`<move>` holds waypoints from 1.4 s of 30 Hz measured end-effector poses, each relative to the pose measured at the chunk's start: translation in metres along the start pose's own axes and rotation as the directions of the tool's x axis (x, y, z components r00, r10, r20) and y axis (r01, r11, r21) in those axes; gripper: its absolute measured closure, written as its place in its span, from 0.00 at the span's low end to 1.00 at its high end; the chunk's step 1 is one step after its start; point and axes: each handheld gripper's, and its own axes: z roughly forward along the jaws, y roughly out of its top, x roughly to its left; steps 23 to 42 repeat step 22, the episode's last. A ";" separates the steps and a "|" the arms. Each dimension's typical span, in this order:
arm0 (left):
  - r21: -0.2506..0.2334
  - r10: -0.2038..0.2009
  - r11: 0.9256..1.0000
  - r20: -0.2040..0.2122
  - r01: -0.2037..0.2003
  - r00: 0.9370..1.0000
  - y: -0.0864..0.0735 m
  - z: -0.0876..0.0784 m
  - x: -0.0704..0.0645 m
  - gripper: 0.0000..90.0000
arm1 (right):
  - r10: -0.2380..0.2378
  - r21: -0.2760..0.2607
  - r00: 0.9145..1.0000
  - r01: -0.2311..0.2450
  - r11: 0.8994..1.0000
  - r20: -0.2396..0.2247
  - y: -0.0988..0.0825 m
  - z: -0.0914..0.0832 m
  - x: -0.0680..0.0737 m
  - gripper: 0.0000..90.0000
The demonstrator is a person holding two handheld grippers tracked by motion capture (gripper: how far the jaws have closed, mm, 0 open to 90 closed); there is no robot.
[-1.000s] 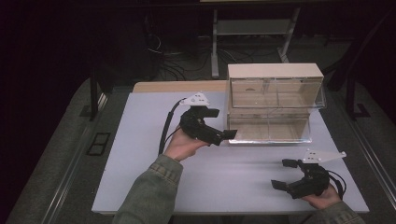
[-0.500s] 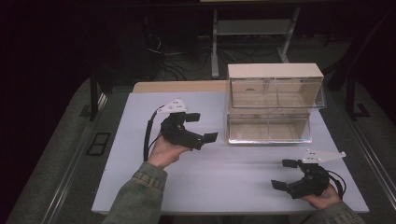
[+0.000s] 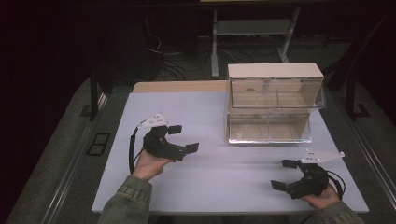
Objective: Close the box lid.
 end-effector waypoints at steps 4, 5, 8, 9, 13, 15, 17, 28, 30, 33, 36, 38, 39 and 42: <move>0.009 -0.010 1.000 -0.004 0.010 1.000 -0.012 -0.004 0.000 0.00 | 0.001 0.002 1.000 -0.001 1.000 0.001 0.000 0.000 0.000 0.00; 0.011 -0.013 1.000 -0.005 0.013 1.000 -0.016 -0.005 0.000 0.00 | -0.001 0.002 1.000 0.001 1.000 0.001 0.000 0.000 0.000 0.00; 0.016 -0.022 1.000 -0.013 0.022 1.000 -0.027 -0.006 0.000 0.00 | -0.003 0.004 1.000 0.003 1.000 0.002 0.000 0.000 0.000 0.00; 0.017 -0.025 1.000 -0.014 0.025 1.000 -0.031 -0.007 0.001 0.00 | -0.003 0.005 1.000 0.003 1.000 0.002 0.000 0.001 0.001 0.00; 0.011 -0.038 0.999 -0.014 0.039 0.999 -0.050 -0.010 0.000 0.00 | -0.004 0.007 1.000 0.004 1.000 0.001 -0.001 0.001 0.000 0.00; 0.010 -0.048 0.999 -0.019 0.048 0.999 -0.060 -0.013 0.000 0.00 | -0.003 0.009 1.000 0.003 1.000 0.000 -0.001 0.001 0.000 0.00; 0.006 -0.070 0.997 -0.029 0.071 0.997 -0.071 -0.016 0.002 0.00 | -0.001 0.010 1.000 0.001 1.000 -0.001 -0.001 0.001 0.000 0.00; 0.003 -0.100 0.995 -0.049 0.100 0.994 -0.084 -0.019 0.008 0.00 | 0.000 0.011 1.000 0.000 1.000 -0.002 -0.001 0.002 0.001 0.00; 0.003 -0.100 0.995 -0.049 0.100 0.994 -0.084 -0.019 0.008 0.00 | 0.000 0.011 1.000 0.000 1.000 -0.002 -0.001 0.002 0.001 0.00; 0.003 -0.100 0.995 -0.049 0.100 0.994 -0.084 -0.019 0.008 0.00 | 0.000 0.011 1.000 0.000 1.000 -0.002 -0.001 0.002 0.001 0.00; 0.003 -0.100 0.995 -0.049 0.100 0.994 -0.084 -0.019 0.008 0.00 | 0.000 0.011 1.000 0.000 1.000 -0.002 -0.001 0.002 0.001 0.00; 0.003 -0.100 0.995 -0.049 0.100 0.994 -0.084 -0.019 0.008 0.00 | 0.000 0.011 1.000 0.000 1.000 -0.002 -0.001 0.002 0.001 0.00; 0.003 -0.100 0.995 -0.049 0.100 0.994 -0.084 -0.019 0.008 0.00 | 0.000 0.011 1.000 0.000 1.000 -0.002 -0.001 0.002 0.001 0.00; 0.003 -0.100 0.995 -0.049 0.100 0.994 -0.084 -0.019 0.008 0.00 | 0.000 0.011 1.000 0.000 1.000 -0.002 -0.001 0.002 0.001 0.00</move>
